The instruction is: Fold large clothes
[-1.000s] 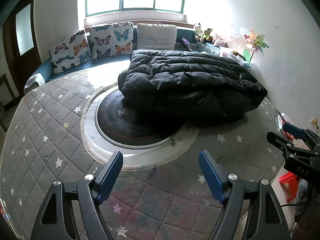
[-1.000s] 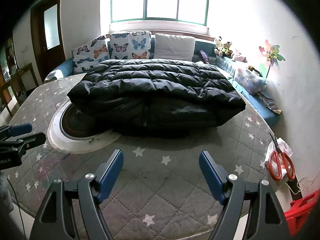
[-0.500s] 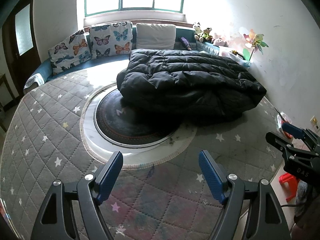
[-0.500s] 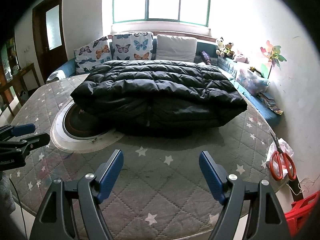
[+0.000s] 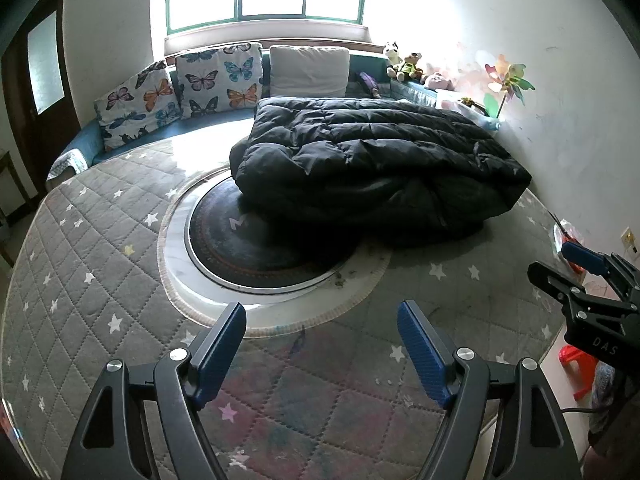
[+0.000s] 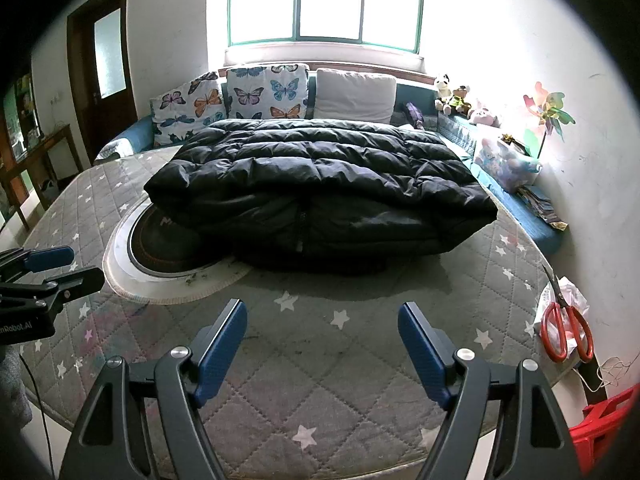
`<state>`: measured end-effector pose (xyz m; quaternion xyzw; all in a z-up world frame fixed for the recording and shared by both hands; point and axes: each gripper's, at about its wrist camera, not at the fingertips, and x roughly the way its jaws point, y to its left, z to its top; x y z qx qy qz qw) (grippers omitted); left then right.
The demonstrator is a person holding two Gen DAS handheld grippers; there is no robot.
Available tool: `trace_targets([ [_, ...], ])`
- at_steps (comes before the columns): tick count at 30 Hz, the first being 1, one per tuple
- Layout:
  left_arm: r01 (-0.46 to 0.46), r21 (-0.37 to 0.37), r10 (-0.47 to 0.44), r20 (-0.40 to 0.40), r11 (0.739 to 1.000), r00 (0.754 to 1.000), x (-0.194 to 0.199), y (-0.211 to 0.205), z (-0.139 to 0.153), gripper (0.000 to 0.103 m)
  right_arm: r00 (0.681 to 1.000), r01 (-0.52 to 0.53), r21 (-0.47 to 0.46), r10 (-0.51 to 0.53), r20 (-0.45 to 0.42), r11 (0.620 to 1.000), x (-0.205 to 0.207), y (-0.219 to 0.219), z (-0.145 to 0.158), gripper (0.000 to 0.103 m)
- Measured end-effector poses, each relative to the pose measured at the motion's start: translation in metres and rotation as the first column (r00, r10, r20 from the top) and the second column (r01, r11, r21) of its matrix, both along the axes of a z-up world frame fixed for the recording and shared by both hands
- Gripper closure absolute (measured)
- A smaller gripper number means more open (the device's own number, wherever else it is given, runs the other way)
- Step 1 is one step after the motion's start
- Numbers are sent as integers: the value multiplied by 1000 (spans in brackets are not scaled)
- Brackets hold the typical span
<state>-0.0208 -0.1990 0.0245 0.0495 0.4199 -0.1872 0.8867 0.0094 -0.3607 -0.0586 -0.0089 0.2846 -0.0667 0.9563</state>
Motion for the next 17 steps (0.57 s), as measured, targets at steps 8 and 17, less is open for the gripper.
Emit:
trace_targets([
  [8,5,3,-5,2,1000,1000,0,-1,-1,20,1000,-1,2,1,0,1000,0,0,0,18],
  [17,11,13,-11,13,1000,1000,2,-1,-2,20,1000,1,3,-1,-2,1000,0,0,0,18],
])
